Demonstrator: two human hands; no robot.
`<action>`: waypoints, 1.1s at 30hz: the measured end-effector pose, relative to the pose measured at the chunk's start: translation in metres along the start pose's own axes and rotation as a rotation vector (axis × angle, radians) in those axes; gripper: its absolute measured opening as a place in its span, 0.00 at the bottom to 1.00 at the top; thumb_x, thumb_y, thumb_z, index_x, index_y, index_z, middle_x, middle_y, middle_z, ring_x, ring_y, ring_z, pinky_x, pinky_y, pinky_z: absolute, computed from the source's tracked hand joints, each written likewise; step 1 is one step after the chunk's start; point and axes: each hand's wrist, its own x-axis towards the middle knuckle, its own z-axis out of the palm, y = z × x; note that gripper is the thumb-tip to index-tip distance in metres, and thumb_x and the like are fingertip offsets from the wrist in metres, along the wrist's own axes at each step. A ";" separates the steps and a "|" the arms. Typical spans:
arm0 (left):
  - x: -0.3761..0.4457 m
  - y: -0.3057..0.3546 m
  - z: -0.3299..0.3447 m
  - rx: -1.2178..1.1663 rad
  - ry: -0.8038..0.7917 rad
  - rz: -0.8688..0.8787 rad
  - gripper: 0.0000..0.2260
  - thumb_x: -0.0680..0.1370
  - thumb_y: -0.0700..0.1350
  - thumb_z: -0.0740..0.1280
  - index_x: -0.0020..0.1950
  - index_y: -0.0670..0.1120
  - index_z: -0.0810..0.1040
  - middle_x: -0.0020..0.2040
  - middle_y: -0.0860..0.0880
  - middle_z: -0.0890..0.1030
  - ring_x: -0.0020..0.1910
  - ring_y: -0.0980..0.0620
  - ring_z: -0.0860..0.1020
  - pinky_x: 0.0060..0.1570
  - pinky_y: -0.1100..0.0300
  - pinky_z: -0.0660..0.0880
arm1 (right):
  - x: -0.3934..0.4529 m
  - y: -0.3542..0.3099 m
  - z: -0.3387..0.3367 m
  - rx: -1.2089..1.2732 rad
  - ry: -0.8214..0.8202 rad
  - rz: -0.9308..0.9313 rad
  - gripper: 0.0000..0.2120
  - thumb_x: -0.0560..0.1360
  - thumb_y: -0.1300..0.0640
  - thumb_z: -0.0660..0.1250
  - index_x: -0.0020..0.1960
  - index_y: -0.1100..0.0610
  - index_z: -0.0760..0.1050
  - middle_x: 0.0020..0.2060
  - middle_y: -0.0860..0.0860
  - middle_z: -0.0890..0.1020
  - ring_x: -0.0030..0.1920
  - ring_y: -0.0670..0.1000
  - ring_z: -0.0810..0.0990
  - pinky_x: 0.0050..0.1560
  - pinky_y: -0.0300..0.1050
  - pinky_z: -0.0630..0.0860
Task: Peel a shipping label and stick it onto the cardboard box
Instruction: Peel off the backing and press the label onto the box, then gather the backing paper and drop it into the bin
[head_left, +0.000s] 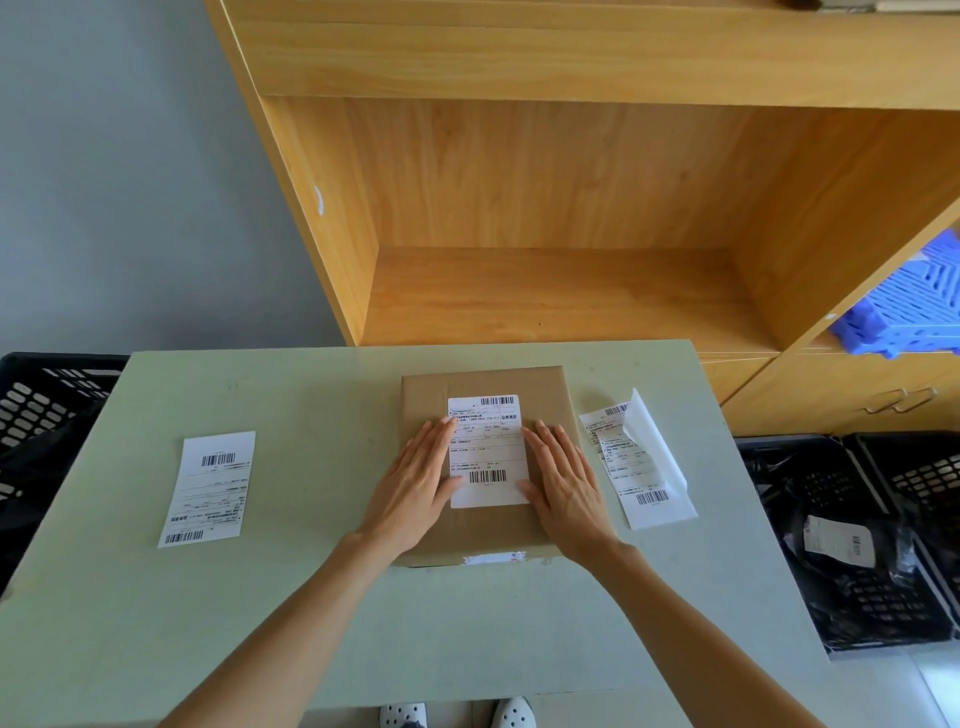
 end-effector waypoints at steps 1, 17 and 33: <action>-0.001 -0.001 0.000 0.014 0.008 0.007 0.33 0.81 0.63 0.45 0.80 0.43 0.54 0.80 0.47 0.60 0.79 0.49 0.58 0.76 0.52 0.61 | -0.001 0.001 0.000 0.004 0.004 -0.004 0.30 0.80 0.41 0.46 0.79 0.51 0.51 0.80 0.48 0.53 0.80 0.51 0.47 0.79 0.54 0.52; 0.022 0.034 -0.008 0.020 0.017 -0.015 0.26 0.82 0.61 0.48 0.78 0.53 0.60 0.77 0.51 0.65 0.77 0.49 0.61 0.74 0.49 0.61 | -0.001 -0.002 -0.023 0.145 0.066 0.016 0.28 0.77 0.55 0.43 0.76 0.48 0.60 0.75 0.46 0.66 0.77 0.50 0.60 0.75 0.56 0.59; 0.142 0.167 0.014 -0.087 0.075 0.237 0.11 0.76 0.42 0.72 0.57 0.52 0.81 0.53 0.56 0.83 0.53 0.55 0.79 0.55 0.58 0.76 | 0.003 0.134 -0.077 0.211 0.131 0.546 0.22 0.74 0.56 0.70 0.64 0.51 0.66 0.60 0.51 0.76 0.57 0.55 0.75 0.54 0.50 0.75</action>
